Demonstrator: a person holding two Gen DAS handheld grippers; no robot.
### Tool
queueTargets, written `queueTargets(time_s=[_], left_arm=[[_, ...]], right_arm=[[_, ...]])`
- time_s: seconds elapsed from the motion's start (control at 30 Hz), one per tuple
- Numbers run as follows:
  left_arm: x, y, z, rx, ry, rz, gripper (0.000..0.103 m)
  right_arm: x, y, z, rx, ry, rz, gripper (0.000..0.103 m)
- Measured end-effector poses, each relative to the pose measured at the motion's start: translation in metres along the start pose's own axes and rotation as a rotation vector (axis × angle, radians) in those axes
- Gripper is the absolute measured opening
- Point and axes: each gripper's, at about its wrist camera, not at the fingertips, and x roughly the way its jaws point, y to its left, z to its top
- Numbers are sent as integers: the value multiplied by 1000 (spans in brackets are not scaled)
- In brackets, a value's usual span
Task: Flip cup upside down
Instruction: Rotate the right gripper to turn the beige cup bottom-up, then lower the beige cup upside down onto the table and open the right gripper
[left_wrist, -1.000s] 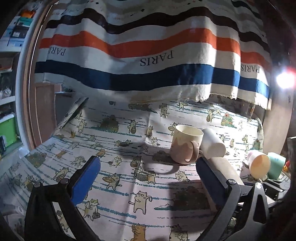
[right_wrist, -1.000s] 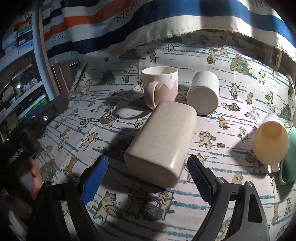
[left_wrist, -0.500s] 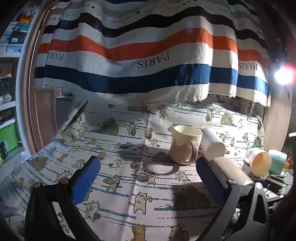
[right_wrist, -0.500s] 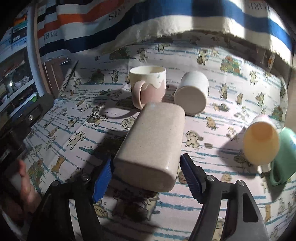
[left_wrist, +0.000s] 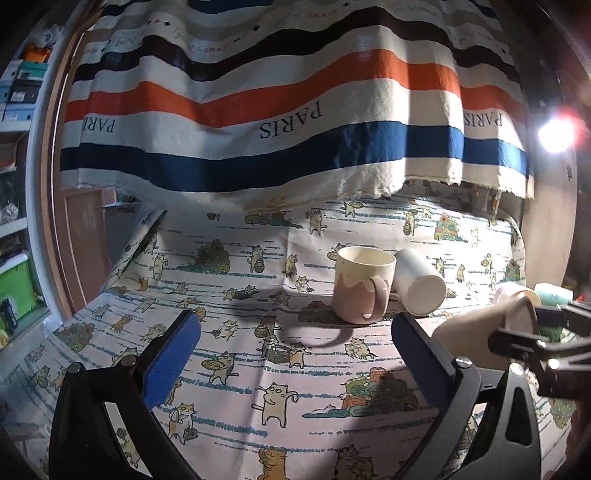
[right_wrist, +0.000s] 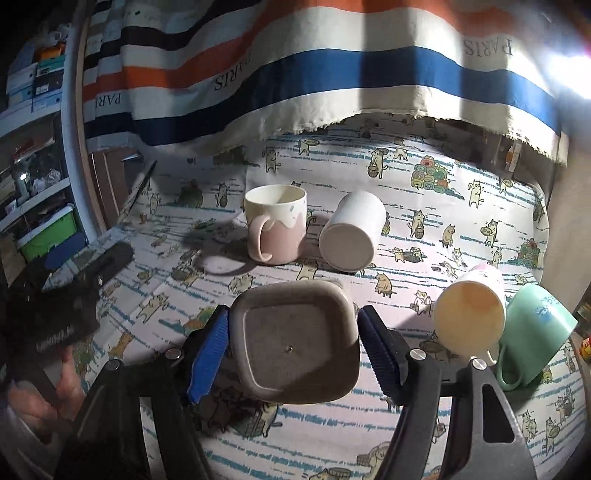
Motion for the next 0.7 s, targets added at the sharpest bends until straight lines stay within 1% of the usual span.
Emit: queueTargets(time_s=[0.1, 0.33, 0.7], left_arm=[[1, -4, 0, 22, 5, -7, 102], [2, -4, 0, 22, 9, -13, 102], [2, -5, 0, 26, 7, -16, 102]], right_arm=[[3, -3, 7, 11, -1, 3, 71], [5, -8, 20, 22, -18, -16, 70], [8, -7, 23, 33, -27, -11, 69]])
